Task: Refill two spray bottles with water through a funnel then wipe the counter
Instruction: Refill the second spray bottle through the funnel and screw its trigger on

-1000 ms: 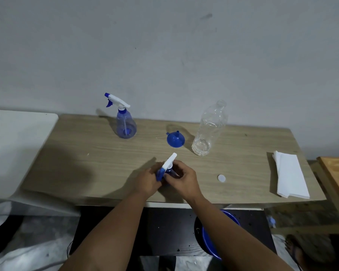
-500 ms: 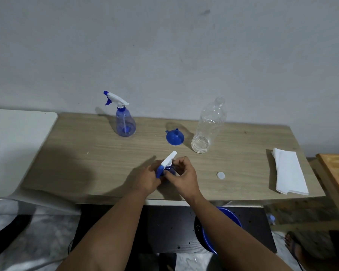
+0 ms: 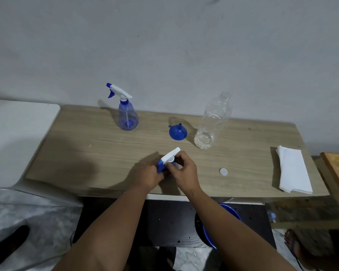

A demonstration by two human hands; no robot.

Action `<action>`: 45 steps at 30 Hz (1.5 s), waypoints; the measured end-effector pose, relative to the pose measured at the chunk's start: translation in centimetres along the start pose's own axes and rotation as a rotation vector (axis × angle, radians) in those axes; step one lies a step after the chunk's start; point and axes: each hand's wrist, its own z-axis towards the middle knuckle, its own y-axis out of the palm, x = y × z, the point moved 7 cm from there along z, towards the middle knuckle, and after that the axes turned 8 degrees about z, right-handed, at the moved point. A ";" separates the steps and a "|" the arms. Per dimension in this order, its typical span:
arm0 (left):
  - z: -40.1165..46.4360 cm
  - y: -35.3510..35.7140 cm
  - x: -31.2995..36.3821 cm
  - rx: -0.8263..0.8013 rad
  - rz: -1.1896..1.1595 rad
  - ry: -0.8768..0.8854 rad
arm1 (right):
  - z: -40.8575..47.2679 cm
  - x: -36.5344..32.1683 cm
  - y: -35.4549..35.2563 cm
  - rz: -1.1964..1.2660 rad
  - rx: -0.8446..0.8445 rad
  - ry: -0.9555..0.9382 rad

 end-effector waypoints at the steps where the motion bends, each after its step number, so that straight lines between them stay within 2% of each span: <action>1: 0.1 0.2 -0.1 -0.006 -0.004 -0.010 | 0.3 -0.2 0.2 -0.018 0.006 0.015; 7: 0.3 1.0 -0.5 -0.011 -0.113 -0.093 | 1.6 -0.1 0.7 -0.071 -0.095 0.032; 12: 0.3 1.7 -0.3 -0.013 -0.043 -0.066 | 1.0 0.9 -0.2 -0.002 -0.013 0.018; 15: -1.0 1.5 0.2 0.029 0.001 0.016 | 0.8 0.7 0.3 0.000 -0.001 0.059; 19: -2.9 0.3 0.2 0.049 -0.113 0.041 | 0.6 -1.5 0.1 0.051 -0.004 0.054; 23: -4.2 -2.0 1.4 -0.021 -0.220 0.105 | 1.0 -5.7 1.2 -0.027 -0.174 -0.042; 27: -5.1 -3.7 1.4 -0.015 -0.226 0.163 | 1.2 -9.7 3.5 -0.133 -0.410 -0.159; 29: -5.9 -4.9 1.4 0.008 -0.234 0.188 | 0.9 -11.1 4.9 -0.173 -0.474 -0.184; 35: -7.0 -7.5 -0.4 0.038 -0.284 0.194 | 0.8 -13.0 8.4 -0.017 -0.514 -0.091; 39: -7.7 -6.7 -4.6 0.046 -0.340 0.079 | 0.5 -12.5 10.0 0.155 -0.569 0.002; 45: -8.4 -5.5 -12.3 0.298 0.046 -0.045 | -0.8 -6.3 11.7 0.000 -0.496 0.225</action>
